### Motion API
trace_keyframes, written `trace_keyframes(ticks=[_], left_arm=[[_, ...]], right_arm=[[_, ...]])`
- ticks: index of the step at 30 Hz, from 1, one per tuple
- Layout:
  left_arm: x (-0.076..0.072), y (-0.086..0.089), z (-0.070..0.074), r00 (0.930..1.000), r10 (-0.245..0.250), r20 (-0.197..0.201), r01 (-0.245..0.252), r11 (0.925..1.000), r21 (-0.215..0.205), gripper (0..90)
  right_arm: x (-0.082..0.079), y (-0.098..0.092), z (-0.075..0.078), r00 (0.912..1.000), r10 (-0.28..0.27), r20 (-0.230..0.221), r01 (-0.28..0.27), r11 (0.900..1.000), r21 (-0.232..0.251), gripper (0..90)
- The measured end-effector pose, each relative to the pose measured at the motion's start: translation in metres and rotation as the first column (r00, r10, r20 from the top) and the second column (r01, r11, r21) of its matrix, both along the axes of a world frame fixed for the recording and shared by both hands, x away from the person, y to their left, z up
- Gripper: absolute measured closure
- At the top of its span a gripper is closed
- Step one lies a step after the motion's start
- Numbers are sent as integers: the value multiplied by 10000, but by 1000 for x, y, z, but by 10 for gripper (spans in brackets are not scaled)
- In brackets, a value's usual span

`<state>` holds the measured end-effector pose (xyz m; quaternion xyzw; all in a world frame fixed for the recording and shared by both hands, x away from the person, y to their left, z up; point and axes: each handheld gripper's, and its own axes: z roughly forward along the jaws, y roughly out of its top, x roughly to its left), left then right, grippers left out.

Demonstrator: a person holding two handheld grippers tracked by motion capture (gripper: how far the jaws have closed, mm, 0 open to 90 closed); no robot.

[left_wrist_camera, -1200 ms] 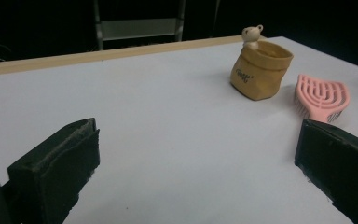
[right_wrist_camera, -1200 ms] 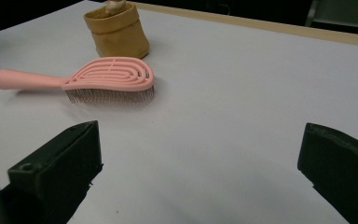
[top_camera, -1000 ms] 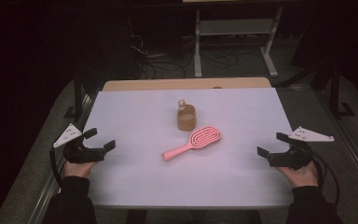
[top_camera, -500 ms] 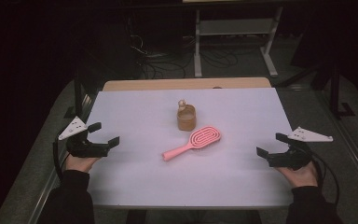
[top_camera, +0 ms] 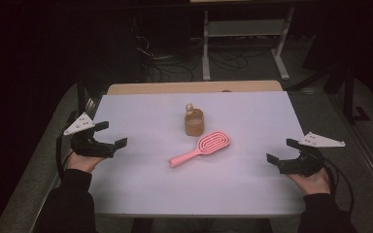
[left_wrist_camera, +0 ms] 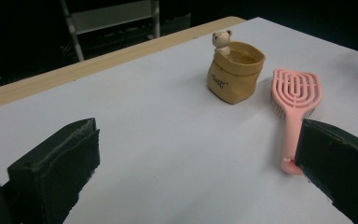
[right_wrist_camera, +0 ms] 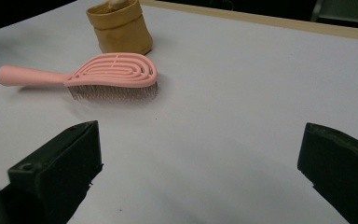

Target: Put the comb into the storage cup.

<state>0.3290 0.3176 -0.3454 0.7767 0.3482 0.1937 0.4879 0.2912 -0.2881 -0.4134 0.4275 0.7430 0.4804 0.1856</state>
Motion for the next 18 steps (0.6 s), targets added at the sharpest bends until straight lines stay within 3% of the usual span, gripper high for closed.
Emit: trace_keyframes(ticks=[5, 18], left_arm=[[4, -8, 5, 9991, -379, -201, 382, 9992, 118, 0], [12, -26, 12, 9958, -883, -253, 893, 9951, 434, 0]], right_arm=[[0, 0, 0, 10000, -11, -11, 11, 10000, -9, 0], [1, 2, -2, 9999, 30, -128, -31, 10000, -82, 0]])
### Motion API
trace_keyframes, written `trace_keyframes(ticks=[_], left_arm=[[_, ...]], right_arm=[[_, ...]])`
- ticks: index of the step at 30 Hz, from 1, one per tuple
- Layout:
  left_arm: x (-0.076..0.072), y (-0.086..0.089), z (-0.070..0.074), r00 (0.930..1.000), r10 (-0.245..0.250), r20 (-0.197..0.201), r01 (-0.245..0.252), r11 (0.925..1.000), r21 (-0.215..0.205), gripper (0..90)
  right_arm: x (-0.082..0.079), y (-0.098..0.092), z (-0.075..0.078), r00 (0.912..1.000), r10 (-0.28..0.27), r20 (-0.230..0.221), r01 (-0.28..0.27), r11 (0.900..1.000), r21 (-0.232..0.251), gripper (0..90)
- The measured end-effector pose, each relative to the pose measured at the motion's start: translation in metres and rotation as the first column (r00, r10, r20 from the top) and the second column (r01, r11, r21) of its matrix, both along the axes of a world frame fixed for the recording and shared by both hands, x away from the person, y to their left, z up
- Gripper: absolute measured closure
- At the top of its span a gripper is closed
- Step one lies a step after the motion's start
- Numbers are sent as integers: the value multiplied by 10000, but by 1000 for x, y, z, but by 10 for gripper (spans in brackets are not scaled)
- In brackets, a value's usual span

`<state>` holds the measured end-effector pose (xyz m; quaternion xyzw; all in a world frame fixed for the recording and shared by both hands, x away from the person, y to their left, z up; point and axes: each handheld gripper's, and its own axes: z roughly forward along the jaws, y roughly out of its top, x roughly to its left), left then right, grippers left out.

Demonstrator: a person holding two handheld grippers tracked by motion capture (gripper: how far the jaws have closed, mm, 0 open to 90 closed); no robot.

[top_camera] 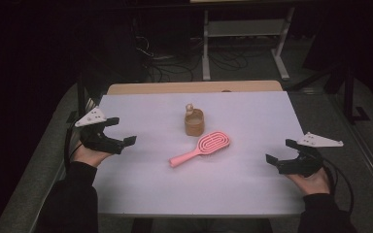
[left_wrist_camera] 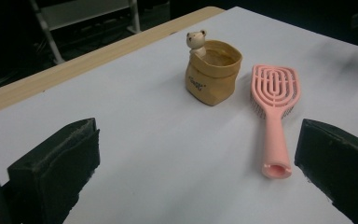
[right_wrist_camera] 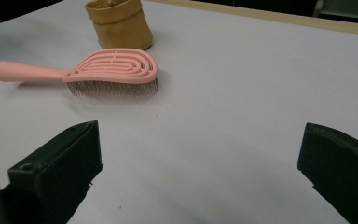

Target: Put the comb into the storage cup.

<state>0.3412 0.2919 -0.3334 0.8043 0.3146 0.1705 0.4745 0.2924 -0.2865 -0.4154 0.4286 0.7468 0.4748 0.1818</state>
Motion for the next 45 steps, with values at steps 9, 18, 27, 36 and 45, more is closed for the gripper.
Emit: trace_keyframes(ticks=[9, 18, 27, 36, 45], left_arm=[[5, -13, 6, 9991, -409, -124, 410, 9991, 114, 0], [11, -26, 10, 9976, -667, -192, 673, 9973, 285, 0], [17, -37, 10, 9947, -941, -420, 963, 9938, 549, 0], [21, -51, 8, 9902, -1253, -610, 1301, 9880, 829, 0], [25, -61, 6, 9862, -1472, -754, 1542, 9831, 983, 0]], right_arm=[[0, 0, 0, 10000, -5, -36, 5, 10000, 4, 0], [-1, 0, 0, 10000, 6, 27, -6, 10000, 18, 0], [-1, 0, 0, 10000, 22, -12, -22, 10000, 9, 0], [-1, 0, 0, 10000, 23, -35, -23, 10000, 18, 0], [-1, 0, 0, 10000, 23, -46, -23, 10000, 6, 0]])
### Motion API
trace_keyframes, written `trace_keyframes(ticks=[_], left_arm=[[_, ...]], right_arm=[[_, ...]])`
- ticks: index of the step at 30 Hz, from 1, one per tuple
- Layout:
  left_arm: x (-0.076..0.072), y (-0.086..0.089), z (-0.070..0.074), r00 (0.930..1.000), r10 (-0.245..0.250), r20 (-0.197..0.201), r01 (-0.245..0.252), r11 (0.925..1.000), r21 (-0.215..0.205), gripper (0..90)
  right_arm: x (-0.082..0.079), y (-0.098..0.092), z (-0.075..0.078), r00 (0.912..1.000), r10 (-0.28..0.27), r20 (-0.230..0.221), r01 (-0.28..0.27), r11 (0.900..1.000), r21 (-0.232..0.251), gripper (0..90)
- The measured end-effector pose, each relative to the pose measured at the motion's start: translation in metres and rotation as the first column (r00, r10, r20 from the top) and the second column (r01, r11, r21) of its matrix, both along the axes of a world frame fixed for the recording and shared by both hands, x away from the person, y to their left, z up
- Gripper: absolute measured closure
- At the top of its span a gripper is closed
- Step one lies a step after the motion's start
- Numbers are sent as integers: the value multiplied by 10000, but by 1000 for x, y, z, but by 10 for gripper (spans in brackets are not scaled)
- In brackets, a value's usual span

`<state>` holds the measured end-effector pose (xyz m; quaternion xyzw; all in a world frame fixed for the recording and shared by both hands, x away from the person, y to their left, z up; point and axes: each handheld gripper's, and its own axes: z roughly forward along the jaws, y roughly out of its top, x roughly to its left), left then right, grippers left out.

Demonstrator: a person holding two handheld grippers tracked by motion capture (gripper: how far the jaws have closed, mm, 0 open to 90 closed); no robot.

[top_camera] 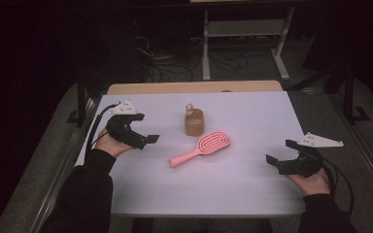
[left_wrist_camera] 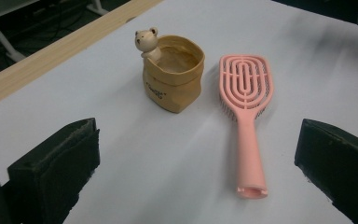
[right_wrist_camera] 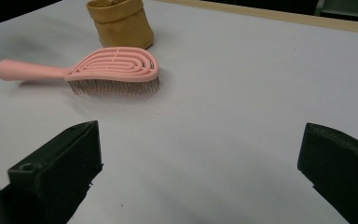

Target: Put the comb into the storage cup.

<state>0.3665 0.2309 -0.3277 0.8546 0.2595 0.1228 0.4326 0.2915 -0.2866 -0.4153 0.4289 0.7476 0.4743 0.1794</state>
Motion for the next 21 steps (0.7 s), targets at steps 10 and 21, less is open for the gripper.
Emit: trace_keyframes(ticks=[10, 21], left_arm=[[5, -14, -4, 9992, -341, -186, 344, 9992, 198, 0], [6, -24, -8, 9979, -561, -323, 570, 9980, 276, 0]], right_arm=[[0, 0, 0, 10000, 18, -9, -18, 10000, 12, 0], [0, 0, 0, 10000, 47, -17, -47, 10000, 27, 0]])
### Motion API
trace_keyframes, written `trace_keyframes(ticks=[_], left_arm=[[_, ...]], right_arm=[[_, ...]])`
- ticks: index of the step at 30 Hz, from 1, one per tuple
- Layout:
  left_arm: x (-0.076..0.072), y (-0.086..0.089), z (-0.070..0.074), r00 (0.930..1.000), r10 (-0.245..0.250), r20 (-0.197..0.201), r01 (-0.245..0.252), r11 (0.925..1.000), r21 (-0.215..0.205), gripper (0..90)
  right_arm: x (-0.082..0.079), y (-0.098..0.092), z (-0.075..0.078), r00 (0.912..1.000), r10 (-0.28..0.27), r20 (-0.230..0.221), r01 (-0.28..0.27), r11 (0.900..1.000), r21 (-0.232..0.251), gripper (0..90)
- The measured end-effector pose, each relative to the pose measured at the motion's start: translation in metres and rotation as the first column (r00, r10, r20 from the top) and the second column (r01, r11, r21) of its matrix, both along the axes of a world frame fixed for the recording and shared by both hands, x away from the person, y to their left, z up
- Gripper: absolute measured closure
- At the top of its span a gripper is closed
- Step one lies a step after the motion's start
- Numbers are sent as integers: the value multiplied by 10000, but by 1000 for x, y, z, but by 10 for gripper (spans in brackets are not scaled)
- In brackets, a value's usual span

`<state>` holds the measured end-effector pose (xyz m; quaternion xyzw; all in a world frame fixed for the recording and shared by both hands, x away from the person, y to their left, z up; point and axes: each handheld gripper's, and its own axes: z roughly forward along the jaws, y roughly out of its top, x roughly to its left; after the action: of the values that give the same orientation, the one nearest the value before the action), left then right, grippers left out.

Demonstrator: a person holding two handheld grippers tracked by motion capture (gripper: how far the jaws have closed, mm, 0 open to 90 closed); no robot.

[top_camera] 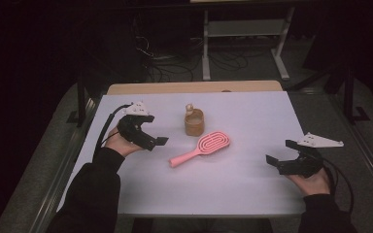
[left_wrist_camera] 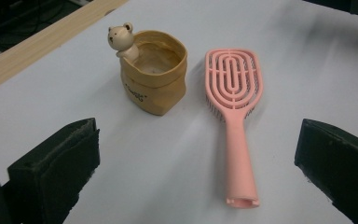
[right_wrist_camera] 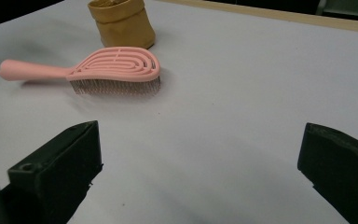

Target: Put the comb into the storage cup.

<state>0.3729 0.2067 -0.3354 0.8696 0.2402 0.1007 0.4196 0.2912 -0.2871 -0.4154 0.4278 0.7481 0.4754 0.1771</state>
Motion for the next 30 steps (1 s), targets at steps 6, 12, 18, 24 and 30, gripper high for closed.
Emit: trace_keyframes(ticks=[6, 12, 18, 24, 30], left_arm=[[0, -5, -3, 9998, -146, -116, 147, 9999, 57, 0], [1, -10, -6, 9994, -275, -212, 278, 9995, 118, 0], [2, -17, -8, 9986, -417, -334, 423, 9990, 145, 0], [3, -25, -8, 9980, -536, -333, 541, 9984, 143, 0], [4, -33, -10, 9972, -649, -374, 657, 9976, 204, 0]], right_arm=[[0, 0, 0, 10000, 13, -5, -13, 10000, 2, 0], [0, 0, 0, 10000, 37, -11, -37, 10000, 8, 0], [0, 0, 0, 10000, 48, -20, -48, 10000, 1, 0], [0, 0, 0, 10000, 58, -24, -58, 10000, -12, 0], [0, 1, 0, 10000, 75, -25, -75, 10000, -11, 0]])
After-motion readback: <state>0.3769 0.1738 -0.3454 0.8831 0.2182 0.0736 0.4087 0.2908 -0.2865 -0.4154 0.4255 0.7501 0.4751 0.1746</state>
